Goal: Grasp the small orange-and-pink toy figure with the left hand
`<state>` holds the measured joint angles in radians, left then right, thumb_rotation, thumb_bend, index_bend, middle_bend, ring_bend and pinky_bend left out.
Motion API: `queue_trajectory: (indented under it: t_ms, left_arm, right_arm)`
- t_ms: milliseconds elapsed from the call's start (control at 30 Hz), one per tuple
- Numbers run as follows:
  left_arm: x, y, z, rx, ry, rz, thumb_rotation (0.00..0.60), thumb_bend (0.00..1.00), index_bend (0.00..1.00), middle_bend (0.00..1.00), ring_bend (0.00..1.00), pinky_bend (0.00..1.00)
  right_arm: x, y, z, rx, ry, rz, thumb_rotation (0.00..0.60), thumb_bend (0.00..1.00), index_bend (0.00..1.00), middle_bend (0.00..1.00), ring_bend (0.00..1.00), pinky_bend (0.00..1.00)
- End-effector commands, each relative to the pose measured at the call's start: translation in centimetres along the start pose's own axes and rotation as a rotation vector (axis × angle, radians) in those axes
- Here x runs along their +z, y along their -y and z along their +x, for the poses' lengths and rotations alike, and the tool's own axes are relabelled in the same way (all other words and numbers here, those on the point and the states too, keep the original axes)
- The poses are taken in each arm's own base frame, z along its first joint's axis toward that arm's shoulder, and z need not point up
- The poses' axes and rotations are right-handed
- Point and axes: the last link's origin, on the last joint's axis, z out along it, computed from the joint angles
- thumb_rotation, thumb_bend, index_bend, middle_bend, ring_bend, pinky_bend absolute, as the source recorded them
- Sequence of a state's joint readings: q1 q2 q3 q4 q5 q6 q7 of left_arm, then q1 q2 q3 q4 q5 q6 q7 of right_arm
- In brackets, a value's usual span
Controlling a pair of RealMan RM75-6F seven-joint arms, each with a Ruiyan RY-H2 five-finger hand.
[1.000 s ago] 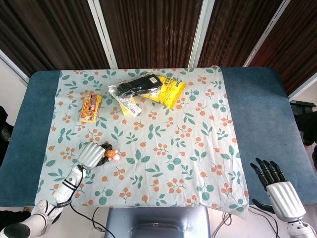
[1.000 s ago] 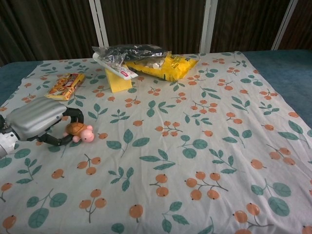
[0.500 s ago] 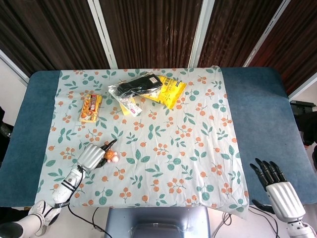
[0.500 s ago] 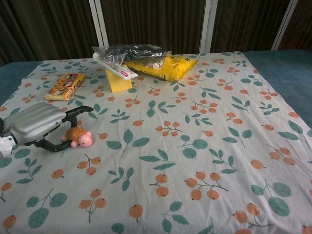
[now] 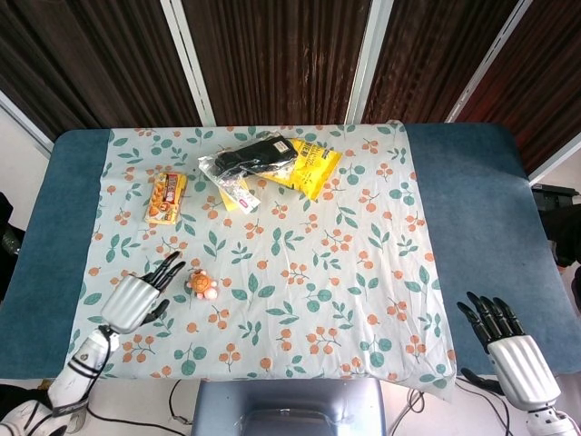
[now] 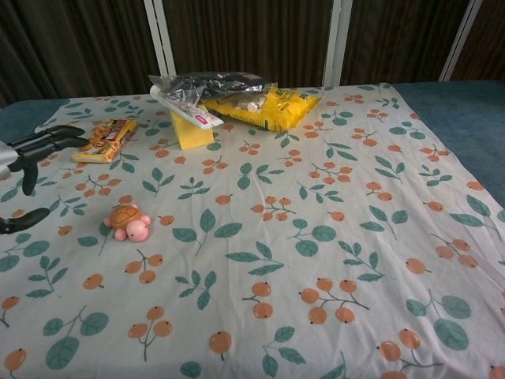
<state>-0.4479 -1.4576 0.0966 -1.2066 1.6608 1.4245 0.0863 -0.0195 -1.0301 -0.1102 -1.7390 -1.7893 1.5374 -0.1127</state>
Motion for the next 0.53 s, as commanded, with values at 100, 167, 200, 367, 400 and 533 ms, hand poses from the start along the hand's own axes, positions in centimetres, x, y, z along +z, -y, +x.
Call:
queue_trajectory:
  t_ms: [100,167,200,367,400,533]
  left_arm:
    - [-12.0,0.0,3.9,-0.164,0.043,0.175,0.600,0.36,0.00,0.00,0.02,0.20]
    - [-14.2,-0.1,4.0,-0.207,0.029,0.215,0.600,0.36,0.00,0.00,0.01,0.13]
    - [-14.9,0.0,3.9,-0.207,0.024,0.234,0.600,0.36,0.00,0.00,0.00,0.12]
    - [-15.8,0.4,4.6,-0.193,-0.013,0.211,0.600,0.36,0.00,0.00,0.00,0.12]
    - [-15.8,0.5,4.6,-0.188,-0.016,0.213,0.600,0.36,0.00,0.00,0.00,0.12]
    - [-15.8,0.9,4.4,-0.190,-0.014,0.222,0.600,0.36,0.00,0.00,0.00,0.12]
  right_arm:
    - [-0.6,0.7,-0.1,0.002,0.016,0.021,0.600,0.12,0.00,0.00,0.00,0.00]
    - [-0.6,0.7,-0.1,0.000,0.023,0.016,0.600,0.12,0.00,0.00,0.00,0.00]
    - [-0.6,0.7,-0.1,-0.001,0.023,0.015,0.600,0.12,0.00,0.00,0.00,0.00]
    - [-0.6,1.0,-0.2,-0.004,0.026,0.026,0.600,0.12,0.00,0.00,0.00,0.00]
    - [-0.6,1.0,-0.3,-0.006,0.028,0.027,0.600,0.12,0.00,0.00,0.00,0.00]
    - [-0.7,1.2,-0.5,-0.010,0.034,0.030,0.600,0.12,0.00,0.00,0.00,0.00]
